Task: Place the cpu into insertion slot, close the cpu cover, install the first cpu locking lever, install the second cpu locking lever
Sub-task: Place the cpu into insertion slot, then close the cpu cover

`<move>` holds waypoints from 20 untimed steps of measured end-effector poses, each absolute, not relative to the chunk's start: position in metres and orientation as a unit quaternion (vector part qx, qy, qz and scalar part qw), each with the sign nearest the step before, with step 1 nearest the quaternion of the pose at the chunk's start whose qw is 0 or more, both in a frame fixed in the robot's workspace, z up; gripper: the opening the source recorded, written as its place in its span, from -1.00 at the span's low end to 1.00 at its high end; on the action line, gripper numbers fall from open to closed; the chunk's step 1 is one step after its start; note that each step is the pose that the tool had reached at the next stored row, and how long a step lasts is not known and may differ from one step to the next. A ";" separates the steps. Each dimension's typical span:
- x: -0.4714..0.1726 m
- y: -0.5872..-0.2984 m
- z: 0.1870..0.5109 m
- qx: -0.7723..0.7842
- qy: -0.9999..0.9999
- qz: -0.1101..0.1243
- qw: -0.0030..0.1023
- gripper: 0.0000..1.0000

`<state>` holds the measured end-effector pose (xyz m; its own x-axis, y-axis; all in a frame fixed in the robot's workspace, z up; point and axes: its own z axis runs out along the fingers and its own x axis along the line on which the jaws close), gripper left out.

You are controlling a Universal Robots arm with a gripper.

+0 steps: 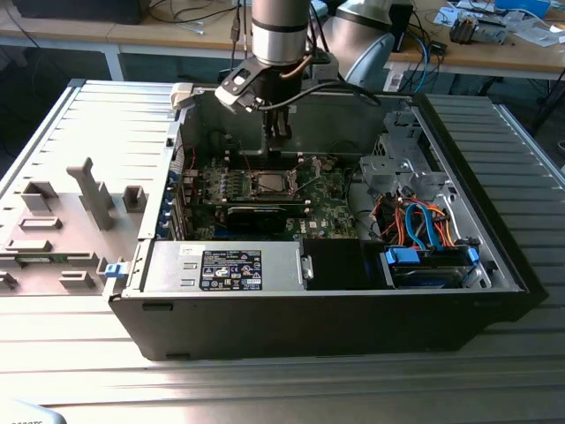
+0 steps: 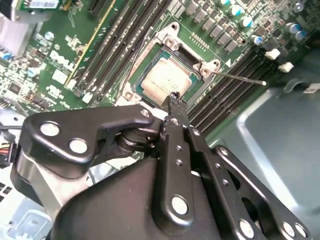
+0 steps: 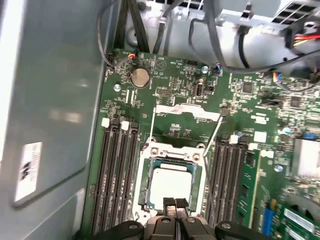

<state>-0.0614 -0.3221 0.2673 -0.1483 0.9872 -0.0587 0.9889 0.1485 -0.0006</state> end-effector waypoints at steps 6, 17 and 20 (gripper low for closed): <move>-0.061 -0.322 0.283 0.652 0.758 -0.019 0.022 -0.79; -0.061 -0.322 0.295 0.652 0.758 -0.019 0.022 -0.79; -0.061 -0.323 0.295 0.652 0.758 -0.020 0.022 -0.79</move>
